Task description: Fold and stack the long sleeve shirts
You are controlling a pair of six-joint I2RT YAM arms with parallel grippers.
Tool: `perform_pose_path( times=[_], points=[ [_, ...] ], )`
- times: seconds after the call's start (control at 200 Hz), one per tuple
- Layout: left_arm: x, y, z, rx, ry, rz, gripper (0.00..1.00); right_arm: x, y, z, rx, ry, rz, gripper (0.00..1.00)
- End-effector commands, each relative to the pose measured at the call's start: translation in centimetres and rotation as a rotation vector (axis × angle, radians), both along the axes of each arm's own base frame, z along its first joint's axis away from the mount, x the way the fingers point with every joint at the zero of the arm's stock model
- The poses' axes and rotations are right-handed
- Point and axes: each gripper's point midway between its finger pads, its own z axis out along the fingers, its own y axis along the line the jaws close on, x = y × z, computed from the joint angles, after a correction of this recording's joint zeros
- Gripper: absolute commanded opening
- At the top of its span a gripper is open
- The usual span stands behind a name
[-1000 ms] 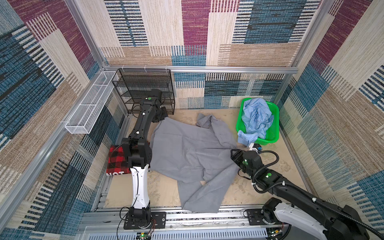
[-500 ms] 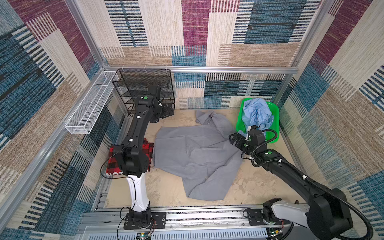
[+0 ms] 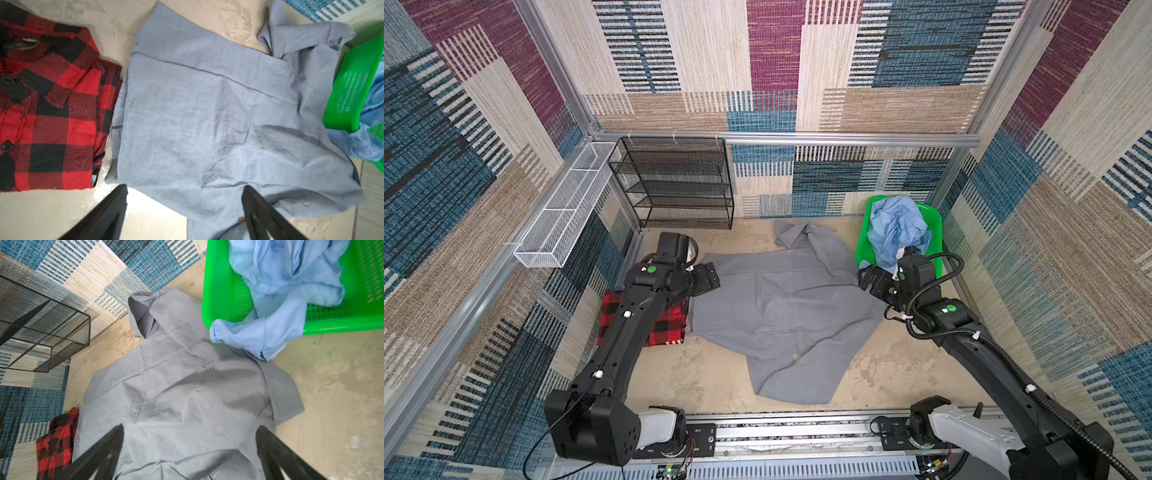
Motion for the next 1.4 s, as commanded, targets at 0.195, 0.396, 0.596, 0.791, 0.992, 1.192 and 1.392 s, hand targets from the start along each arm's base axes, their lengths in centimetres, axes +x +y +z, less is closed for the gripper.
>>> perform_pose_path(
  times=[0.195,0.396,0.596,0.791,0.992,1.192,1.392],
  points=[
    [-5.4,3.3,-0.8,0.166,-0.023,0.001,0.93,-6.1,11.8,-1.0,0.034,-0.03,0.491,1.0],
    [-6.7,6.4,-0.3,0.288,-0.111,0.106,0.92,-10.5,24.3,-5.8,-0.105,0.016,0.851,0.97],
    [-6.9,8.0,0.7,0.348,-0.144,0.162,0.92,-12.9,32.8,-8.8,-0.193,0.007,1.136,0.89],
    [-7.7,9.3,1.7,0.383,-0.179,0.215,0.91,-11.2,36.3,-12.8,-0.446,-0.027,1.131,0.79],
    [-9.4,10.9,3.9,0.408,-0.282,0.313,0.9,-10.6,39.1,-14.6,-0.572,-0.095,1.155,0.75],
    [-9.6,11.2,4.2,0.416,-0.293,0.326,0.9,-9.9,39.0,-18.4,-0.724,-0.051,1.16,0.43],
    [-9.5,11.1,4.2,0.419,-0.288,0.318,0.9,-9.8,39.8,-18.5,-0.74,-0.059,1.197,0.09]
  ],
)
